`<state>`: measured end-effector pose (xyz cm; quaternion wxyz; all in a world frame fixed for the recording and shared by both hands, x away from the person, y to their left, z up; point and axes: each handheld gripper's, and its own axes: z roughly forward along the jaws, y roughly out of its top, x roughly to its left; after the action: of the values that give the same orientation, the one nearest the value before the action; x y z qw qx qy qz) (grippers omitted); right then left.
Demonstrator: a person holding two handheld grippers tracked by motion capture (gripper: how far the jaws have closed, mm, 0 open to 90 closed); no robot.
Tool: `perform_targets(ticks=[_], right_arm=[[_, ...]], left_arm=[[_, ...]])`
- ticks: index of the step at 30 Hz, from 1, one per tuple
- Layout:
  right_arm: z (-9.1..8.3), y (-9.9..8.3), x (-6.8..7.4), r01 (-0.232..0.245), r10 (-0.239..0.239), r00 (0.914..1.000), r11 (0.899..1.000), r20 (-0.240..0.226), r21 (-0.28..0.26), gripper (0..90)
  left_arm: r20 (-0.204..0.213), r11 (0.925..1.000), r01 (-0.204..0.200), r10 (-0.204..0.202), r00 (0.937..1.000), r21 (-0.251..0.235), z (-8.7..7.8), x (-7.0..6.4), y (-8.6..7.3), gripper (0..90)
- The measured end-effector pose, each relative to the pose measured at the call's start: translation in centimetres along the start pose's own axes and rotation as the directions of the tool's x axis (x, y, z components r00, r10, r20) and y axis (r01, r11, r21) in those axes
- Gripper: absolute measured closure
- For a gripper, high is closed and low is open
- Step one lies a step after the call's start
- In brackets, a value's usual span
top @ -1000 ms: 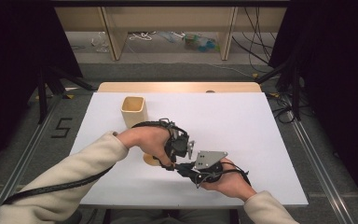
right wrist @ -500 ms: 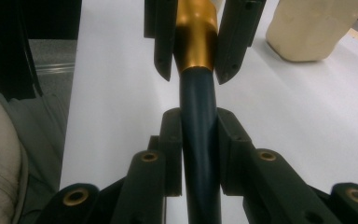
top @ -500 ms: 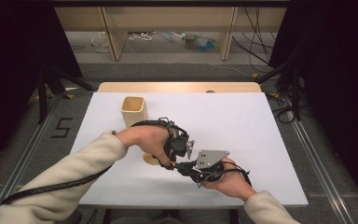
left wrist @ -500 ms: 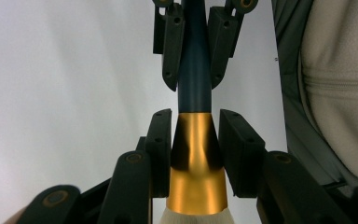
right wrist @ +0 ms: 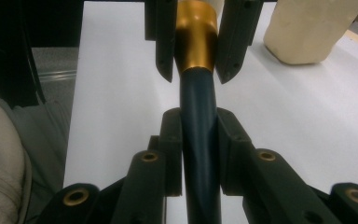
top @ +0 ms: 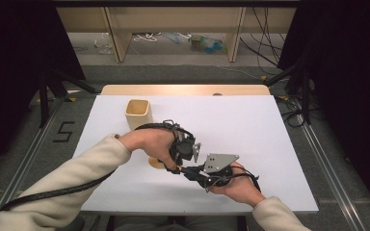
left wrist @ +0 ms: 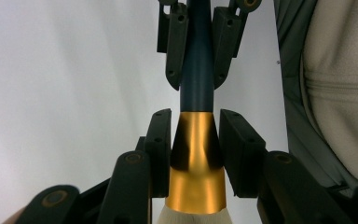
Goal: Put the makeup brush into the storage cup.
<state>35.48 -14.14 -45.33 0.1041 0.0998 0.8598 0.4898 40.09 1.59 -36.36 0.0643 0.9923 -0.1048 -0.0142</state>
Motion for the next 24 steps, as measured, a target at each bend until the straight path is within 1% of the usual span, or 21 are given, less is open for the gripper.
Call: perform_targets(ticks=[1,2,3,6,7,8,9,10,11,12,13,14,15,16,17,18,19,20,21,23,24], right_arm=[[0.0,0.0,-0.1,0.009,-0.009,0.9999,1.0,0.007,-0.009,75.6],[0.0,0.0,-0.1,0.01,-0.01,0.9999,1.0,0.009,-0.009,75.6],[0.0,0.0,-0.1,0.008,-0.008,0.9999,1.0,0.009,-0.008,75.6],[-0.1,0.0,-0.1,0.0,0.0,0.9998,1.0,0.018,-0.01,75.7],[-0.1,0.0,-0.1,-0.003,0.003,0.9998,1.0,0.017,-0.012,75.7],[-0.1,0.0,-0.1,-0.003,0.003,0.9999,1.0,0.012,-0.017,75.7],[-0.1,0.0,-0.1,-0.001,0.002,0.9998,1.0,0.022,-0.02,75.7],[-0.2,0.0,-0.2,0.001,-0.001,1.0,1.0,0.005,-0.007,75.7],[-0.1,0.0,-0.1,-0.008,0.008,0.9998,1.0,0.019,-0.018,75.7],[-0.1,0.0,-0.1,-0.007,0.007,0.9999,1.0,0.013,-0.015,75.7],[-0.2,0.0,-0.2,-0.006,0.007,0.9999,1.0,0.011,-0.006,75.7],[-0.2,-0.1,-0.2,-0.008,0.009,0.9997,1.0,0.022,-0.009,75.7],[-0.2,-0.1,-0.2,-0.01,0.01,0.9998,1.0,0.017,-0.004,75.7],[-0.1,-0.2,-0.2,-0.015,0.015,0.9995,1.0,0.027,-0.01,75.7],[-0.2,-0.2,-0.3,-0.012,0.012,0.9996,1.0,0.025,-0.004,75.7],[-0.2,-0.2,-0.3,-0.024,0.024,0.9993,1.0,0.027,-0.008,75.7],[-0.3,-0.2,-0.4,-0.021,0.021,0.9992,1.0,0.034,-0.01,75.7],[-0.4,-0.1,-0.4,-0.032,0.032,0.9991,0.999,0.03,-0.009,75.6],[-0.4,-0.2,-0.5,-0.028,0.029,0.9985,0.999,0.046,-0.023,75.7],[-0.4,-0.2,-0.6,-0.026,0.027,0.9983,0.999,0.05,-0.023,75.6],[-0.4,-0.2,-0.6,-0.03,0.031,0.9984,0.999,0.048,-0.021,75.7]], left_arm=[[-0.001,1.0,0.001,-0.001,1.0,0.002,0.0,0.0,0.0,65.2],[0.004,0.9987,0.043,-0.043,0.9991,-0.028,0.2,-0.2,0.0,65.1],[-0.004,1.0,0.006,-0.006,1.0,-0.001,0.0,0.1,0.0,65.0],[-0.021,0.9998,0.02,-0.021,0.9996,-0.007,-0.1,0.1,-0.1,64.0],[-0.02,0.9997,0.026,-0.026,0.9995,-0.004,-0.2,0.1,-0.1,62.1],[-0.03,0.9998,0.021,-0.021,0.9993,-0.007,-0.2,0.1,0.0,61.1],[-0.037,0.9996,0.026,-0.027,0.999,-0.011,-0.3,0.1,0.0,59.3],[-0.041,0.9996,0.021,-0.022,0.9989,-0.018,-0.4,0.1,0.0,57.0],[-0.056,0.9994,0.02,-0.021,0.9982,-0.028,-0.6,0.1,0.0,56.3],[-0.066,0.999,0.026,-0.028,0.9974,-0.037,-0.8,0.1,0.0,52.7],[-0.077,0.9983,0.025,-0.029,0.9966,-0.052,-1.0,0.0,0.0,51.1],[-0.091,0.997,0.036,-0.042,0.995,-0.068,-1.3,-0.1,-0.1,48.0],[-0.094,0.9924,0.055,-0.066,0.9934,-0.11,-1.3,-0.3,-0.2,44.1],[-0.116,0.9953,0.022,-0.033,0.9927,-0.094,-1.8,-0.2,-0.3,40.4],[-0.122,0.991,0.036,-0.052,0.9911,-0.129,-2.0,-0.3,-0.5,37.1],[-0.138,0.988,0.03,-0.051,0.9892,-0.152,-2.2,-0.4,-0.7,34.3],[-0.148,0.9818,0.039,-0.067,0.9868,-0.186,-2.4,-0.6,-1.0,31.9],[-0.159,0.977,0.043,-0.077,0.9842,-0.209,-2.6,-0.7,-1.3,29.4],[-0.173,0.9731,0.04,-0.081,0.9816,-0.227,-2.9,-0.7,-1.7,28.0],[-0.196,0.9688,0.029,-0.079,0.9775,-0.246,-3.2,-0.7,-2.4,25.1],[-0.198,0.9654,0.038,-0.092,0.9758,-0.258,-3.2,-0.7,-2.8,24.2]])
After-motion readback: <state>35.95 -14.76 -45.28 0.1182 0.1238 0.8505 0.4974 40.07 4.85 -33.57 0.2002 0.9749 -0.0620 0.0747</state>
